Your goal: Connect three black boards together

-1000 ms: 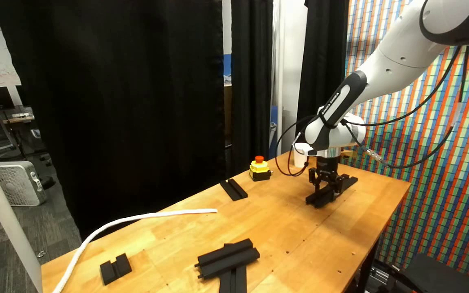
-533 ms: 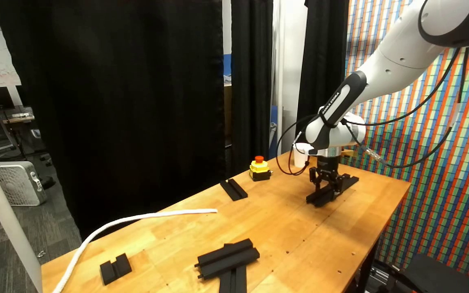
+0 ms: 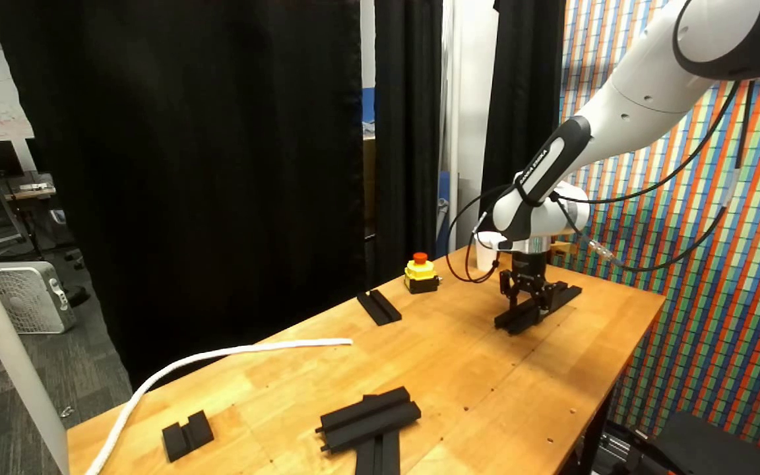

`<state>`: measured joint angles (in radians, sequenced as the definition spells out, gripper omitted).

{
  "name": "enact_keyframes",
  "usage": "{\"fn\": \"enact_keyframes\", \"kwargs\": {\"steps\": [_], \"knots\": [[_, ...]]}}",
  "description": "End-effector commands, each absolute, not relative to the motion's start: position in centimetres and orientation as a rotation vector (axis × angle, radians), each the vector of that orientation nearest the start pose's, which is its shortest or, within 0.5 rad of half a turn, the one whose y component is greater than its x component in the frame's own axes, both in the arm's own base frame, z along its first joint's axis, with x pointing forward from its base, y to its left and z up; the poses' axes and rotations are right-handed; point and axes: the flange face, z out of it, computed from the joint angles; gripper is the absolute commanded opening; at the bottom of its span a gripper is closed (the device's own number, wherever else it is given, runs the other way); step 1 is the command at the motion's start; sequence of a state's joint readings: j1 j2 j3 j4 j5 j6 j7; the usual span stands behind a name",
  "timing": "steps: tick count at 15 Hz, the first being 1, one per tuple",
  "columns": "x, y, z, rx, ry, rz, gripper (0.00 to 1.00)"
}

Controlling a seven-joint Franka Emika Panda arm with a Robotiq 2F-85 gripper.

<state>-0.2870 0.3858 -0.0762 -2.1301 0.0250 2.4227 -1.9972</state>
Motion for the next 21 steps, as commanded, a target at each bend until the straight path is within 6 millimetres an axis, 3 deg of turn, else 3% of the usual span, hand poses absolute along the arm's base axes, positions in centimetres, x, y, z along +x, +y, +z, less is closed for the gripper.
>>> {"fn": "enact_keyframes", "kwargs": {"steps": [1,21], "knots": [[53.5,-20.9,21.6,2.247,2.332,-0.047,0.46],[52.8,-22.2,20.8,2.293,2.304,-0.009,0.46]]}}
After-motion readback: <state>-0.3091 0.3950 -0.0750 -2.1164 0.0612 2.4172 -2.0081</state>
